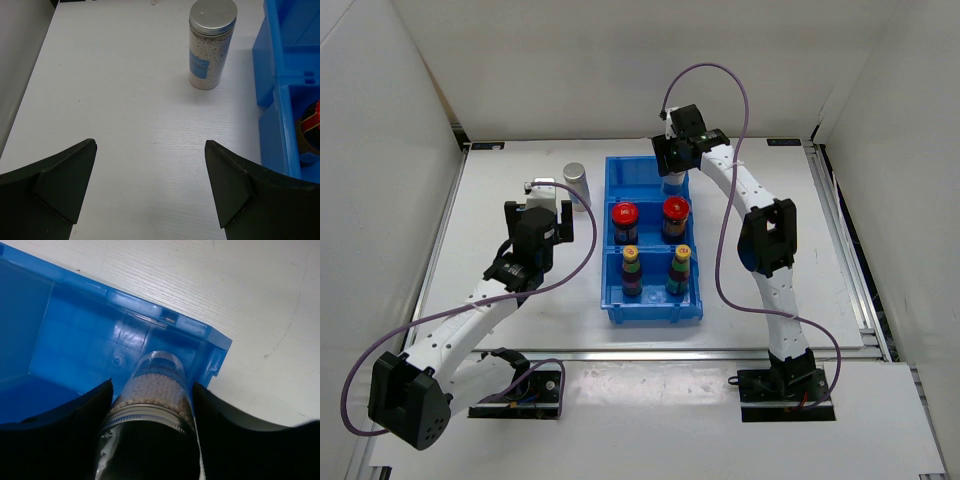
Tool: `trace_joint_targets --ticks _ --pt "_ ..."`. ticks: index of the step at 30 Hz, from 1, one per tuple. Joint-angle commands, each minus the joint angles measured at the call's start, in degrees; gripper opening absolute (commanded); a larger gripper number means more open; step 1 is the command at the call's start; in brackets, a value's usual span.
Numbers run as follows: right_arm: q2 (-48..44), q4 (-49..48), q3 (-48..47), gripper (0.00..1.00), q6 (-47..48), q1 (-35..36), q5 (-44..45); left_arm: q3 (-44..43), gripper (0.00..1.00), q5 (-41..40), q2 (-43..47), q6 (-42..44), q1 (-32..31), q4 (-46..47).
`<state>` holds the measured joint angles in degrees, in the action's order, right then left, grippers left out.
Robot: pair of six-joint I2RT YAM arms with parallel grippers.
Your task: Organize the condiment bottles
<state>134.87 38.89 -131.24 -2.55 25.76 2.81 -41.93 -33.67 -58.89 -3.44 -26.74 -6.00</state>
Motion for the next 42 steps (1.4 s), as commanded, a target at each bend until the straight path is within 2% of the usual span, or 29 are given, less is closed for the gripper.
trace_joint_targets --ticks 1,3,4,9,13,16,21,22,24,29,37,42 --pt "-1.19 -4.18 -2.18 0.71 0.09 0.26 -0.26 -1.83 1.00 -0.78 -0.69 -0.42 0.20 -0.77" --pt "-1.19 -3.04 -3.23 0.87 0.09 0.26 -0.26 -2.53 1.00 -0.78 -0.70 -0.95 0.20 -2.17" --pt "-1.19 -3.04 -3.23 0.99 0.09 0.26 -0.26 -3.15 1.00 -0.78 -1.22 -0.95 0.20 -2.17" --pt "-4.43 -3.04 -3.76 0.99 -0.44 0.26 2.46 -4.29 1.00 0.62 -1.22 -2.79 1.51 -5.06" --pt "-11.98 -3.04 -3.24 0.99 -1.67 0.26 3.87 -10.16 1.00 2.73 -2.45 -4.99 4.41 -9.55" --pt "-17.96 -3.04 -0.87 0.99 -1.67 -0.36 5.53 -14.04 1.00 5.62 -4.73 -5.00 7.05 -10.61" --pt "-28.41 -2.42 8.79 0.99 -2.90 -1.50 5.20 -20.02 1.00 12.39 -9.30 -5.00 9.52 -11.14" --pt "-32.61 -3.64 14.64 0.99 -3.42 -2.02 4.23 -21.07 1.00 13.79 -11.92 -5.00 10.12 -10.44" --pt "-37.80 -5.14 19.95 0.99 -4.05 -2.03 0.55 -25.55 1.00 16.09 -15.62 -4.20 10.66 -10.44" --pt "-43.80 -4.62 29.18 0.99 -5.54 -2.03 -5.26 -36.62 1.00 22.68 -28.63 -5.35 12.76 -12.28" --pt "-50.84 -3.48 37.89 0.99 -4.93 -2.03 -8.43 -41.03 1.00 21.98 -39.62 -5.17 12.77 -9.38" --pt "-52.77 -2.95 38.52 0.99 -4.40 -2.03 -9.66 -45.43 1.00 21.45 -47.26 -5.69 12.77 -10.52"
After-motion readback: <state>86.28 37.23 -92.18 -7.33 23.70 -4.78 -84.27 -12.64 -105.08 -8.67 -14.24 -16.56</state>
